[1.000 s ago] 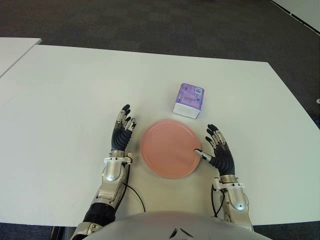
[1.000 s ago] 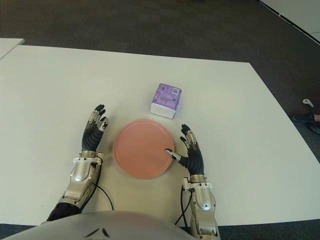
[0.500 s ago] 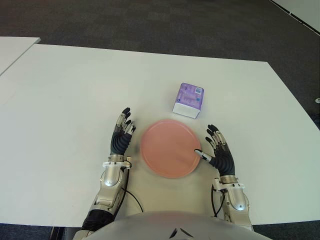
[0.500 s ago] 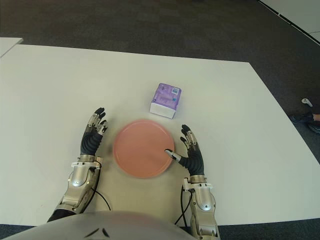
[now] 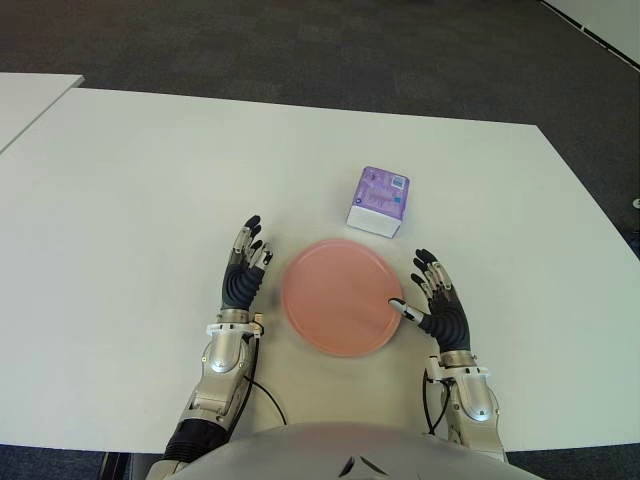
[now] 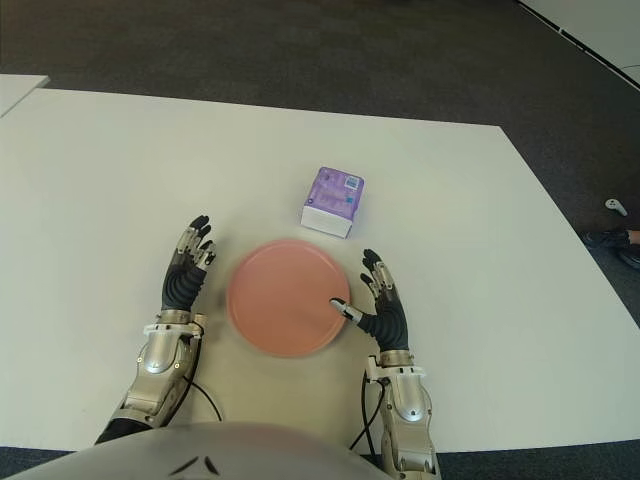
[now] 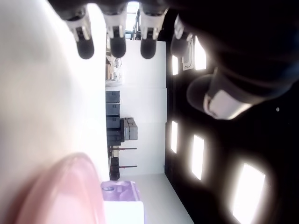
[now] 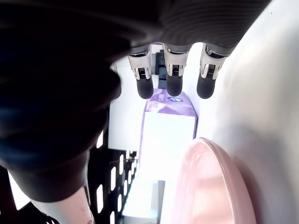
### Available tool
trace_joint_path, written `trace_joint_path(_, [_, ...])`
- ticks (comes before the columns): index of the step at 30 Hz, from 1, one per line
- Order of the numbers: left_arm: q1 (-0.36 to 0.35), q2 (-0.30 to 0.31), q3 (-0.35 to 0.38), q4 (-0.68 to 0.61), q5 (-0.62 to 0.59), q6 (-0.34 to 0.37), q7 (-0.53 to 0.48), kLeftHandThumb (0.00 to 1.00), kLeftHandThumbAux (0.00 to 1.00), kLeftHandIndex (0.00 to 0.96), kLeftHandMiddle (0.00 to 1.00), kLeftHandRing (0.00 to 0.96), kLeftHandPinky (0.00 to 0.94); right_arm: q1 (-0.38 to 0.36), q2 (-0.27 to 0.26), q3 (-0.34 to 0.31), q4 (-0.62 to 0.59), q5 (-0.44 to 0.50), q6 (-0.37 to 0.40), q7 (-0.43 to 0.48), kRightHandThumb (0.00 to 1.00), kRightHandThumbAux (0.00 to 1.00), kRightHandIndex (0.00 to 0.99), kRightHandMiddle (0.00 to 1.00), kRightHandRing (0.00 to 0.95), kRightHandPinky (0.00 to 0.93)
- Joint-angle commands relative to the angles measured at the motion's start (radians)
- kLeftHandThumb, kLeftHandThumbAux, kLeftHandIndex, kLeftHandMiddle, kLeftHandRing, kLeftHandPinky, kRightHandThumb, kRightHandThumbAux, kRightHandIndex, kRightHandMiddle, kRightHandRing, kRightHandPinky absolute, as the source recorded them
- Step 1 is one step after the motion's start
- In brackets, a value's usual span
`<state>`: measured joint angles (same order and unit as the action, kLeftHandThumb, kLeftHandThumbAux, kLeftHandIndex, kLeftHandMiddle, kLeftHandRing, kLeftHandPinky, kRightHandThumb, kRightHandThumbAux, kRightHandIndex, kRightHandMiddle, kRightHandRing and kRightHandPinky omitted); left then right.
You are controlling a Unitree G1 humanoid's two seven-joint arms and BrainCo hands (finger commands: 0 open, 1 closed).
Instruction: Put the tissue paper into the plate.
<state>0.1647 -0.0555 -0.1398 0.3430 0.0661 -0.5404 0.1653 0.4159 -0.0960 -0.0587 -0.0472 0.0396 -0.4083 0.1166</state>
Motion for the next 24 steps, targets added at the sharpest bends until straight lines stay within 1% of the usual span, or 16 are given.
trace_joint_path(1, [0.075,-0.021,0.002,0.069,0.012,0.054,0.006,0.0,0.506,0.0,0.0,0.0,0.0,0.002,0.002,-0.007,0.01,0.013,0.023,0.001,0.062,0.849,0.0,0.0,0.0,0.005])
trace_joint_path(7, [0.055,-0.023,0.009,0.095,0.021,0.061,0.018,0.0,0.5,0.0,0.0,0.0,0.0,-0.001,0.0,-0.012,0.012,0.009,0.034,-0.004,0.062,0.86,0.0,0.0,0.0,0.009])
trace_joint_path(12, [0.029,-0.026,0.009,0.13,0.03,0.038,0.031,0.0,0.499,0.0,0.0,0.0,0.0,-0.012,-0.006,-0.023,0.027,-0.006,0.036,-0.014,0.073,0.859,0.0,0.0,0.0,0.009])
trace_joint_path(16, [0.012,-0.03,0.002,0.152,0.042,0.018,0.05,0.0,0.506,0.0,0.0,0.0,0.0,-0.043,-0.036,-0.056,0.055,-0.003,0.022,-0.014,0.084,0.854,0.0,0.0,0.0,0.006])
trace_joint_path(18, [0.012,-0.033,-0.009,0.143,0.049,0.025,0.054,0.0,0.502,0.0,0.0,0.0,0.0,-0.083,-0.064,-0.089,0.083,0.015,-0.028,-0.002,0.083,0.843,0.0,0.0,0.0,0.003])
trace_joint_path(21, [0.027,-0.033,-0.023,0.115,0.053,0.039,0.053,0.0,0.495,0.0,0.0,0.0,0.0,-0.146,-0.104,-0.128,0.049,0.041,-0.025,0.01,0.078,0.825,0.0,0.0,0.0,0.001])
trace_joint_path(24, [0.039,-0.033,-0.029,0.1,0.054,0.05,0.05,0.0,0.49,0.0,0.0,0.0,0.0,-0.166,-0.116,-0.141,0.047,0.052,-0.02,0.019,0.074,0.815,0.0,0.0,0.0,0.0])
